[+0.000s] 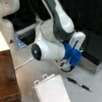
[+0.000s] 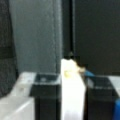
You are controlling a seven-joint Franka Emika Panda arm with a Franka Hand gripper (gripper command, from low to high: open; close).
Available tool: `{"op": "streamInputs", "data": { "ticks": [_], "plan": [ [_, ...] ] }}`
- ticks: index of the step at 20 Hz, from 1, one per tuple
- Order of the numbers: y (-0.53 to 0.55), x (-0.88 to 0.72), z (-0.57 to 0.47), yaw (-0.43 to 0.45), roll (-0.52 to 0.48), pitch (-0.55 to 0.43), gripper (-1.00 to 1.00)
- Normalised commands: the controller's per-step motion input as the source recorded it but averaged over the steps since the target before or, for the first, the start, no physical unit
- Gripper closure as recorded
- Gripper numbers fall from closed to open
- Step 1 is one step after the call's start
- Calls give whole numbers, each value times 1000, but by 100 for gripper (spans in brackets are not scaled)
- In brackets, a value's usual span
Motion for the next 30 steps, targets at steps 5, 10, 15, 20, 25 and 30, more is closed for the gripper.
{"op": "streamInputs", "data": {
  "ticks": [5,10,15,20,25,30],
  "plan": [
    [100,352,343,-66,65,82,100],
    [123,332,448,-15,15,82,100],
    [76,299,425,48,41,42,100],
    [3,272,415,59,19,71,100],
    [-11,223,469,71,-36,89,100],
    [8,190,411,83,-104,74,100]
  ]
}}
